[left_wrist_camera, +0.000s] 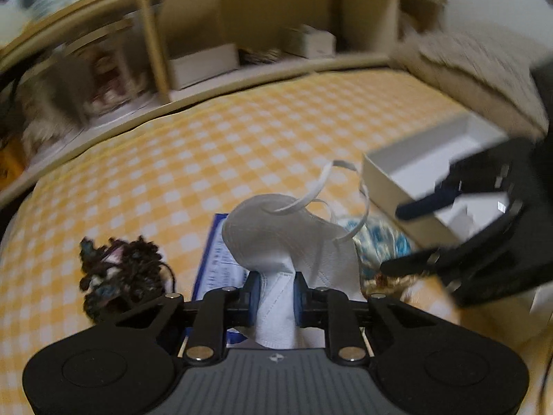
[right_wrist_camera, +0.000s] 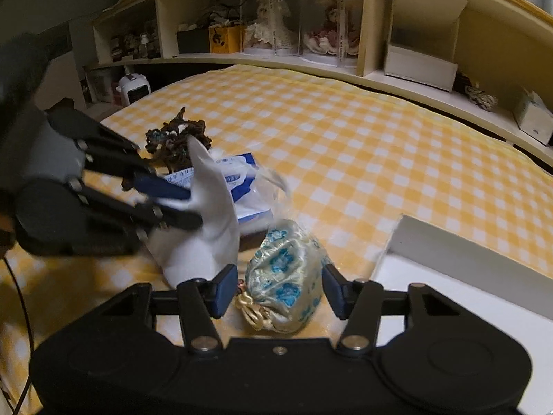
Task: Organize soft objects
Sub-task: 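Grasp the white face mask with the left tool while the right tool grasps the floral pouch, then carry the mask with the left tool while the right tool carries the floral pouch to the box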
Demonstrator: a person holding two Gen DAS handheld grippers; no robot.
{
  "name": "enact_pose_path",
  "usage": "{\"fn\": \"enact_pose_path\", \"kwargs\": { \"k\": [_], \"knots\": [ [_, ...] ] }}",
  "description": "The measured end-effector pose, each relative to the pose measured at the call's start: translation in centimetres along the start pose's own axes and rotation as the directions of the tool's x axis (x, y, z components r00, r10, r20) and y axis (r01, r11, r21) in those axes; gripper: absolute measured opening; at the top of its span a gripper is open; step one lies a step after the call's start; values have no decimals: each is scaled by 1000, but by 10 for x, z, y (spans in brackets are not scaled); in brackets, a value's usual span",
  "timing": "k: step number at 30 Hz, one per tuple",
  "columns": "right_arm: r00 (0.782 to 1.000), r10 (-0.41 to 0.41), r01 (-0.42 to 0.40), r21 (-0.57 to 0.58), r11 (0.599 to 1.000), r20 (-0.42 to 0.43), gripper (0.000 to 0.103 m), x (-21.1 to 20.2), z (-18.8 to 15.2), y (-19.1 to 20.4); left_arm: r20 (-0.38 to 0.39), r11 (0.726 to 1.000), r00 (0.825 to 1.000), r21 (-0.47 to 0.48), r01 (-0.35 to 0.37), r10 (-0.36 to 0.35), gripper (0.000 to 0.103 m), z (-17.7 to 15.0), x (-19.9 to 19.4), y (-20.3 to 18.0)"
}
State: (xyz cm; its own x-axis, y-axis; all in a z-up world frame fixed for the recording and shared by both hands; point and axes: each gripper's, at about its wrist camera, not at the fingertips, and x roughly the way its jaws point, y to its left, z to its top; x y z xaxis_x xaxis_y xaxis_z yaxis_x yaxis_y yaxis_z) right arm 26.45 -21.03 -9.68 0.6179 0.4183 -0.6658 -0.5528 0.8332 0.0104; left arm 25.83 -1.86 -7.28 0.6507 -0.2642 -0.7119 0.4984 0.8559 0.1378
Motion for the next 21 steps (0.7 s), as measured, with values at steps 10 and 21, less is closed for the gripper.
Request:
{"fn": "enact_pose_path", "kwargs": {
  "k": [10,21],
  "knots": [
    [996,9,-4,46,999,-93,40,30,-5,-1,-13,979,1000,-204,15,-18,21,1,-15,19],
    [999,-29,22,163,986,37,22,-7,5,-10,61,954,998,-299,35,-17,21,1,-39,24]
  ]
}}
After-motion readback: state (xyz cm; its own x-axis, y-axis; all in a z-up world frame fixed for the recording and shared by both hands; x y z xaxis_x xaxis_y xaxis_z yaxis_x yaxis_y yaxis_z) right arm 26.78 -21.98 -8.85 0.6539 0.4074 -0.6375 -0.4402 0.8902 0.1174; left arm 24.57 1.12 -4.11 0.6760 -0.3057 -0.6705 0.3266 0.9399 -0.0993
